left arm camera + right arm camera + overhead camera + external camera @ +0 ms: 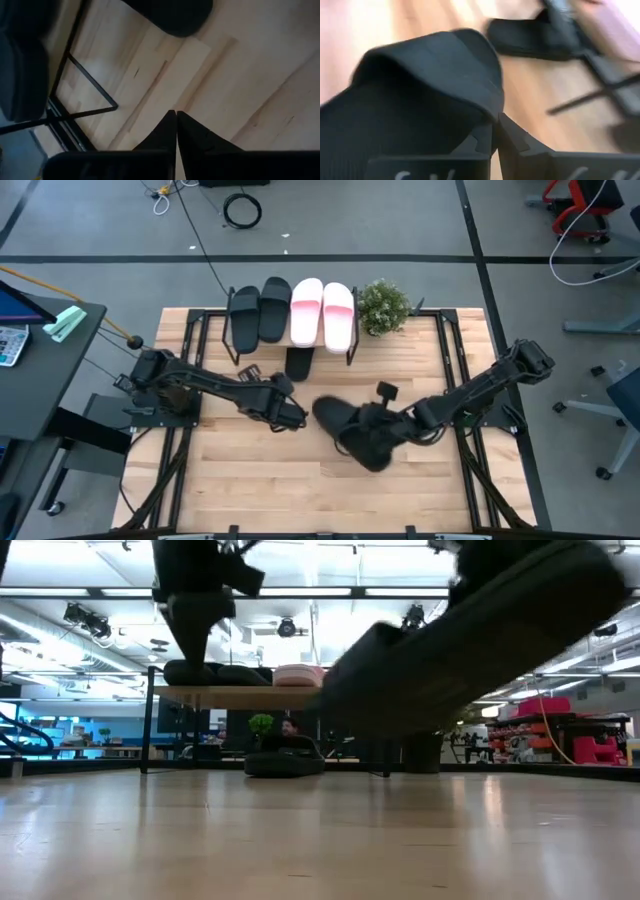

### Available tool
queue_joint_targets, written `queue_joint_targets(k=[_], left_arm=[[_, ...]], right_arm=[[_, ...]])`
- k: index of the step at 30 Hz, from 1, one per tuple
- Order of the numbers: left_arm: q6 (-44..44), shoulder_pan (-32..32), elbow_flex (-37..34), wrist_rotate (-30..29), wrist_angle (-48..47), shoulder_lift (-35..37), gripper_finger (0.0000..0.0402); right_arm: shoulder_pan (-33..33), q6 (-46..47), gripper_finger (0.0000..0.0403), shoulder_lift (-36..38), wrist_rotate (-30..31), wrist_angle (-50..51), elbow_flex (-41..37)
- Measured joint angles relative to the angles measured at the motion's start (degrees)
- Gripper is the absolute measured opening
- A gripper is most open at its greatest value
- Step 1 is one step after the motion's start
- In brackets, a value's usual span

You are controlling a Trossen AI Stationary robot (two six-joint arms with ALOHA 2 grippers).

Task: Pick and place slides into the shelf
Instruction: Put the black slipper under the shelf

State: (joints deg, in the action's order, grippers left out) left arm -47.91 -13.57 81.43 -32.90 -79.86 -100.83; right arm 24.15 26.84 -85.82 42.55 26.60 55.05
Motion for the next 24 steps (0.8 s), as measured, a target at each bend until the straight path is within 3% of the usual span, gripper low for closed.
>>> queue_joint_targets(k=[6,14,24], left_arm=[[-1.04,-1.19,0.02,-2.47,0.27,3.4,0.0007],[-0.93,-0.74,0.04,-4.83,0.63,4.96,0.0018],[-0.3,-0.51,0.04,-7.42,0.09,4.96,0.0007]], right_arm=[[-8.76,-1.87,0.0011,-2.2,2.77,-1.43,-0.13],[-17.49,-6.48,0.0011,-8.93,0.47,-12.09,-0.09],[-20.52,-5.19,0.0011,-12.8,5.11,-13.42,1.88]])
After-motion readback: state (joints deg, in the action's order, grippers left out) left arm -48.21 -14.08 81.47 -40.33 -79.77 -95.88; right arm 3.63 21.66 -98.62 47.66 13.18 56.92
